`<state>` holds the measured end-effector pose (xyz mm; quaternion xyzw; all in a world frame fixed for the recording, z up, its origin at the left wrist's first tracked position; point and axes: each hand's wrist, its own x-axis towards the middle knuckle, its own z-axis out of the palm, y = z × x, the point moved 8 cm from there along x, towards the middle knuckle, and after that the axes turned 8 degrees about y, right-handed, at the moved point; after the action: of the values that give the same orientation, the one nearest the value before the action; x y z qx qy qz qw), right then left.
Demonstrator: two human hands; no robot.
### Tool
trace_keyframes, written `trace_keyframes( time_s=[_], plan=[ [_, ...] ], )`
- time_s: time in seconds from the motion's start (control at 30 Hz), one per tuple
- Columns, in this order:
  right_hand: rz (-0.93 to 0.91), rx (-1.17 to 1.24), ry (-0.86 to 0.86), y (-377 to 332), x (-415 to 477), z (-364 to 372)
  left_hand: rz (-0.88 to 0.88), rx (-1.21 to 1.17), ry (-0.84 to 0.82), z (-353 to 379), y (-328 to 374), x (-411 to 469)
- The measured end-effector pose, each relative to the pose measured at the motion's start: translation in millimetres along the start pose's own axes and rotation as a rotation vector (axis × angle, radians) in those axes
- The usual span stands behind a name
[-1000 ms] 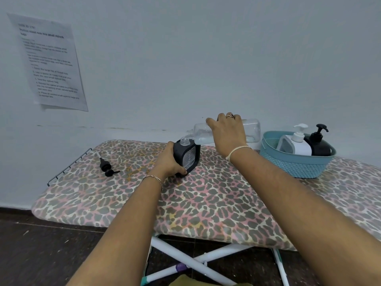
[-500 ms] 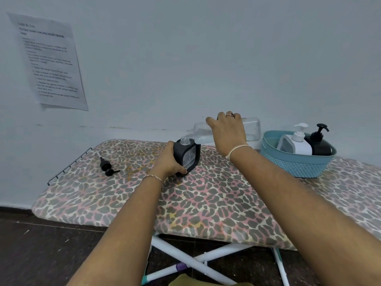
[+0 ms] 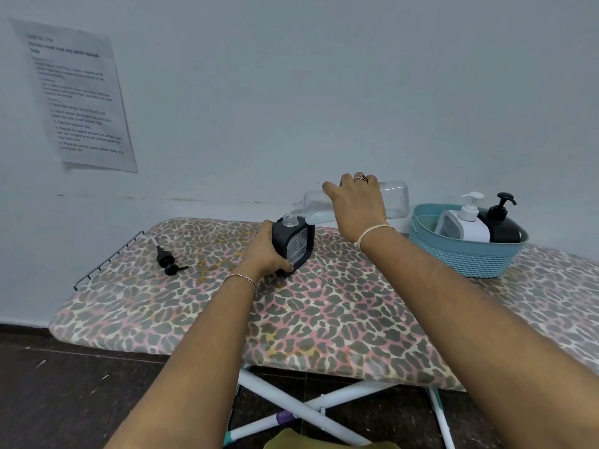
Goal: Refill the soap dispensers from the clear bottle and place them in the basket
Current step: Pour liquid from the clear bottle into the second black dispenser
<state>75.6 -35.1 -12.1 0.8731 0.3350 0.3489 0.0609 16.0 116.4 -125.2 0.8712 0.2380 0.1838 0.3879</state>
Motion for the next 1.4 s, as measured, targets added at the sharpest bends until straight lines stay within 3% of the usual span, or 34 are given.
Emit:
trace_keyframes(
  time_s=[1.4],
  plan=[
    [-0.034,-0.037,0.001,-2.8,5.0,-4.8,0.005,-0.011,0.006,-0.1,-0.4,0.3]
  ],
)
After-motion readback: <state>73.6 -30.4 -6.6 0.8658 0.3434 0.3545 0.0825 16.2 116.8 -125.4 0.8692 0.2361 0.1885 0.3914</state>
